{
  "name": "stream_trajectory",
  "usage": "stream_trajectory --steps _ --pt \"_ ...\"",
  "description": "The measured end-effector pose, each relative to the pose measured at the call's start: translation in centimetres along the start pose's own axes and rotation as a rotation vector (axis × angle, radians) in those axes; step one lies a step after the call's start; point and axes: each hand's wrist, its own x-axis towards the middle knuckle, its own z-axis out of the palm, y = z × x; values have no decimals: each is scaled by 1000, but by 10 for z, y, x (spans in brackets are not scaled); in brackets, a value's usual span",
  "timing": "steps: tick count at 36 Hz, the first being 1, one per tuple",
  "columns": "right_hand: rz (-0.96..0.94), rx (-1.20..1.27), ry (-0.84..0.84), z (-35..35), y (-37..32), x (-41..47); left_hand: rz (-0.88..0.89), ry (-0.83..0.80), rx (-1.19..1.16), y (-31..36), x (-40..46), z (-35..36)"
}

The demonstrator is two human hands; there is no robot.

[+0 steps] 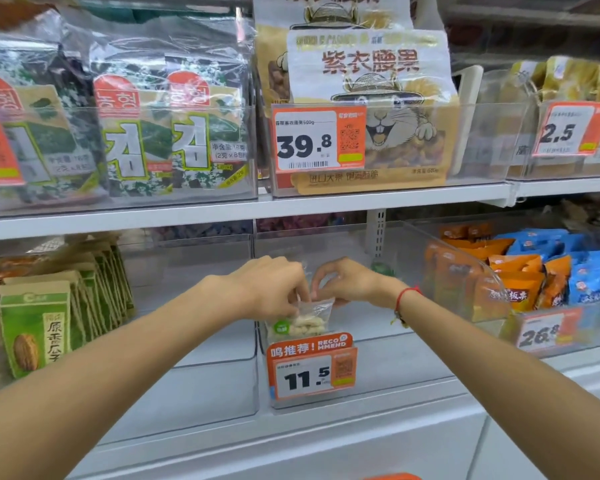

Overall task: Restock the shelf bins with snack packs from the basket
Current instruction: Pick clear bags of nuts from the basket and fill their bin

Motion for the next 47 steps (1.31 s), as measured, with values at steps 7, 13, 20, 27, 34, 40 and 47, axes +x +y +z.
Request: stream_trajectory --steps 7,13,20,27,34,40,47 --pt "-75 167 31 -6 2 -15 7 -29 44 8 5 -1" --pt "75 139 -49 -7 1 -18 -27 -82 64 21 18 19" --pt "-2 -58 -160 -25 -7 -36 -37 88 215 7 1 -2" --pt "-3 -263 -315 -22 -21 -42 81 -213 219 4 -16 -8" --pt "-71 -515 -285 -13 -26 -34 61 -209 194 -3 -14 5" --pt "-28 -563 -275 -9 -33 -26 -20 -189 113 -5 2 6" --pt "45 -524 -213 -6 -26 -25 -53 -259 154 6 7 5"
